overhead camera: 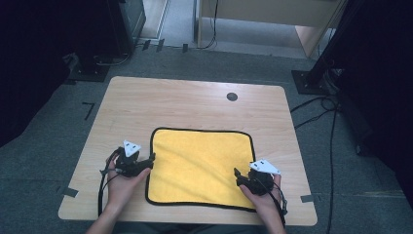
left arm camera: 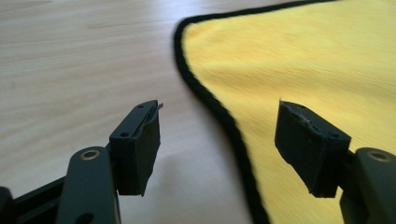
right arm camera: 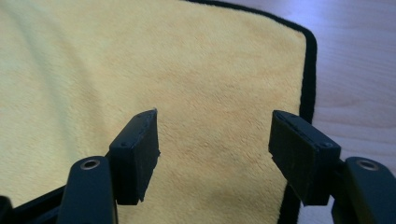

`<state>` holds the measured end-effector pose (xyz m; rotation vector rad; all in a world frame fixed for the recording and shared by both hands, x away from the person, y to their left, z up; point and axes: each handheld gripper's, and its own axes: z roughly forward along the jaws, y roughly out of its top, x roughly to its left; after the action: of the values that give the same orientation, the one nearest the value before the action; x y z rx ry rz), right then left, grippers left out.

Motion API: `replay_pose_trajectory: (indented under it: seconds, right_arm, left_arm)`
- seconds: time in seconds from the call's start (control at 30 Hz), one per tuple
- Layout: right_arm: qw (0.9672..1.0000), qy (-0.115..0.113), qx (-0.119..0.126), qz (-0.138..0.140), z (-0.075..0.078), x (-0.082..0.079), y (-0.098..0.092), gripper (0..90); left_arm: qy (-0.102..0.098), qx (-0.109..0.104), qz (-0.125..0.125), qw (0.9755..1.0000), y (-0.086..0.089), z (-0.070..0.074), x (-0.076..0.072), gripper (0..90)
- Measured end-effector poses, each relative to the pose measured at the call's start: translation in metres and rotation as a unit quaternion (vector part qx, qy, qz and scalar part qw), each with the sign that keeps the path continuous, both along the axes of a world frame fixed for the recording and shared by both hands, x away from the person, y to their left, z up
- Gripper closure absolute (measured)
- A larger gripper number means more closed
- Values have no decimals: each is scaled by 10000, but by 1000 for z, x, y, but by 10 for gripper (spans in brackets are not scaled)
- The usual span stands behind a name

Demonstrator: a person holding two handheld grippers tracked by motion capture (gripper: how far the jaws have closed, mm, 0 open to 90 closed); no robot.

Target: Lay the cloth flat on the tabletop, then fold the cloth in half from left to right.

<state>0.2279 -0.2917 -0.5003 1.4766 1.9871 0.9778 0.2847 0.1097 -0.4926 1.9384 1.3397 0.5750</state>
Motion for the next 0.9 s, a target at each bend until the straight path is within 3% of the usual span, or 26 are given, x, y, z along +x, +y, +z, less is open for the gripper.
replay_pose_trajectory:
  seconds: [0.07, 0.13, 0.2, 0.53, 0.73, 0.77, 0.83, 0.9]
  right_arm:
    - [9999, 95, -92, -35, -4, 0, -2, 329]
    - [9997, 139, -176, -48, -8, 0, -3, 329]
    - [9997, 143, -213, -62, -9, -1, -3, 329]
    - [9996, 20, -244, -106, -8, -2, -2, 330]
    - [9999, -112, 7, -80, 5, 0, 3, 329]
    - [9998, -131, 150, -16, 12, 6, 7, 329]
    - [9997, -157, 192, -10, 18, 11, 12, 332]
    - [9995, -214, 215, 41, 25, 18, 19, 338]
  left_arm:
    - [-51, 90, -257, 9996, -5, 1, -19, 285]
    - [-124, 206, -278, 9993, -5, -2, -25, 283]
    - [-74, 285, -213, 9993, -4, -7, -24, 282]
    - [22, 240, -190, 9995, -2, -11, -21, 278]
    - [-55, 143, -207, 9997, 1, -3, -20, 278]
    - [-63, 174, -215, 9996, 1, -2, -20, 279]
    - [-28, 62, -196, 9998, 1, 0, -21, 279]
    - [-48, 137, -237, 9996, 1, 1, -25, 279]
